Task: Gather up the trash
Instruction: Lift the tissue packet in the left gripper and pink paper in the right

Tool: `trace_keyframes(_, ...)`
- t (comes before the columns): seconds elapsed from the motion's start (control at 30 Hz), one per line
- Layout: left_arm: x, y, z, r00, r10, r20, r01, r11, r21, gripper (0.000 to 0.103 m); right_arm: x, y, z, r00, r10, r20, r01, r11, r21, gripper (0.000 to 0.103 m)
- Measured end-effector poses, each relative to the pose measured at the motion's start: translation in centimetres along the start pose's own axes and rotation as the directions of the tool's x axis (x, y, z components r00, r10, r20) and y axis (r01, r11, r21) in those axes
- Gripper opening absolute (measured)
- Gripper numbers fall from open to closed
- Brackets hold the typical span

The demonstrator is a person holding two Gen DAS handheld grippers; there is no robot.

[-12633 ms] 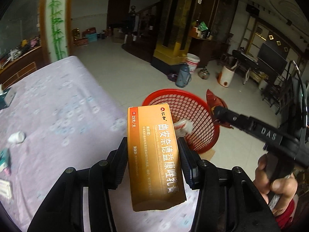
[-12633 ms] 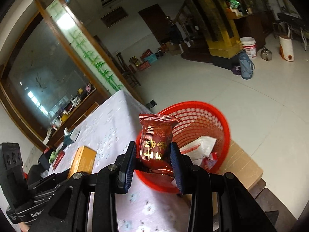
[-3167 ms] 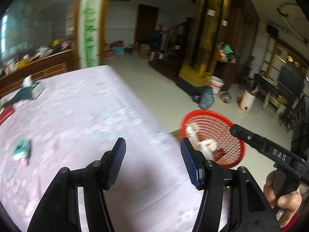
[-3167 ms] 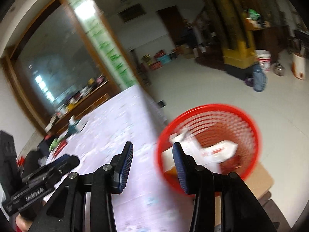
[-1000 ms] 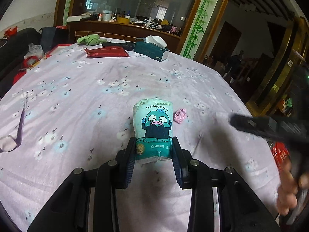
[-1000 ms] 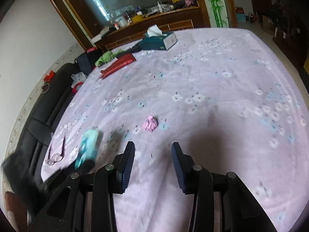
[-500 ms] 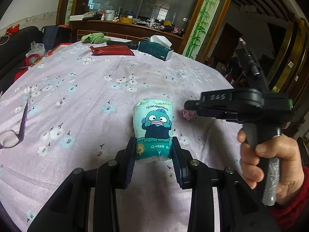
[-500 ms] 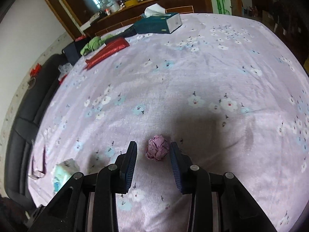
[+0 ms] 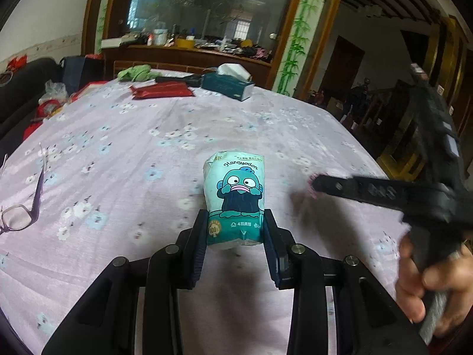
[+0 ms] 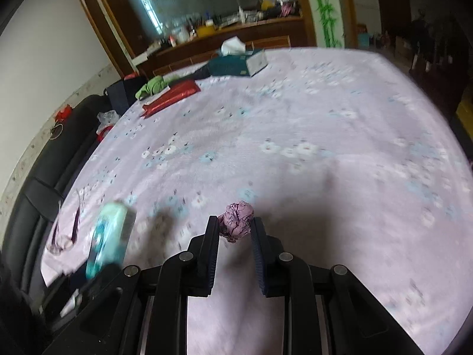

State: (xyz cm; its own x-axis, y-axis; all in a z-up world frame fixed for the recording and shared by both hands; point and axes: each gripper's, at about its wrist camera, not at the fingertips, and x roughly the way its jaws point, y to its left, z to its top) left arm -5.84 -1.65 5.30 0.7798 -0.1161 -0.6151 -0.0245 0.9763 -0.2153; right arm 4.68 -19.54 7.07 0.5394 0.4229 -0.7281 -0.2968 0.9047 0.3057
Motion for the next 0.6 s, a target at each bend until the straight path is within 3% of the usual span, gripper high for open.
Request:
trace_keyframes(0.27,-0.5,-4.7,-1.6,0.999,-0.014,0.036,0.011,0.996,0.084,0.034,-6.6,-2.7,-5.7,0.983,-0.114,0.144,0.113,0.993,0.009,0.023)
trace_keyframes(0.6,0.2,-7.7,-3.0,1.0,-0.013,0.016,0.011,0.991,0.133,0.035,-7.3,-5.5,-7.1,0.967,-0.179,0.184,0.172,0.984,0.054,0.023)
